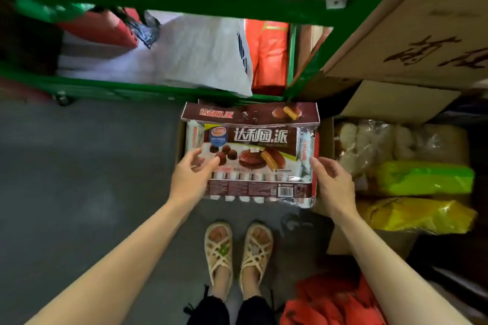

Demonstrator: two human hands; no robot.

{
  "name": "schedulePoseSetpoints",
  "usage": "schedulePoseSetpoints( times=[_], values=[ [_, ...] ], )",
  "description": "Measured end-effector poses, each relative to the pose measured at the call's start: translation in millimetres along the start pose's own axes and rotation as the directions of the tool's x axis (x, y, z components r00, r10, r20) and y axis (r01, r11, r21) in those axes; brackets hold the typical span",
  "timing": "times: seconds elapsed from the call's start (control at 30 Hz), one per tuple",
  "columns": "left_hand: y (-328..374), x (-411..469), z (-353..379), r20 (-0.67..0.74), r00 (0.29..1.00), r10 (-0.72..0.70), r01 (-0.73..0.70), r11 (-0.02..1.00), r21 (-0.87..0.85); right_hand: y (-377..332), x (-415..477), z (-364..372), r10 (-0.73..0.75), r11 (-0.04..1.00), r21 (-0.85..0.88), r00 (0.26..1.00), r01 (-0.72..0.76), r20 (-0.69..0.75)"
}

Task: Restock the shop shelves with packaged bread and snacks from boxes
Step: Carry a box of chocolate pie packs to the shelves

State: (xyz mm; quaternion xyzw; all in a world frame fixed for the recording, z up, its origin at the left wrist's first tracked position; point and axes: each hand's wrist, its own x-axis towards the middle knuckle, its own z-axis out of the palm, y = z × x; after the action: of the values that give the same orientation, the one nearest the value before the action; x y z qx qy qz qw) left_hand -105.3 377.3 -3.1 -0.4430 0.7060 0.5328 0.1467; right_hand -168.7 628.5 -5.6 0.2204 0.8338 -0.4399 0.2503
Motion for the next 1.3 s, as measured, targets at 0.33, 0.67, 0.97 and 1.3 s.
schedulePoseSetpoints(
  times=[0.33,0.67,0.97,1.3],
  values=[
    [-45,17,-28,-0.080,0.995,-0.067,0.070,0.997,0.036,2,5,47,-0.041,0.999,0.033,0.996,0.038,0.085],
    [-75,39,-68,-0.030,0.990,-0.140,0.140,0.990,0.023,-24,-19,129,-0.116,0.984,-0.121,0.983,0.133,0.140],
    [-127,67,-73,0.045,0.974,-0.222,0.221,0.975,0.026,-8,-24,197,-0.105,0.879,-0.439,0.974,0.185,0.202],
    [-172,107,-54,0.106,0.933,-0.345,0.357,0.924,-0.135,17,-7,237,-0.145,0.815,-0.553,0.984,0.176,0.100]
  ],
)
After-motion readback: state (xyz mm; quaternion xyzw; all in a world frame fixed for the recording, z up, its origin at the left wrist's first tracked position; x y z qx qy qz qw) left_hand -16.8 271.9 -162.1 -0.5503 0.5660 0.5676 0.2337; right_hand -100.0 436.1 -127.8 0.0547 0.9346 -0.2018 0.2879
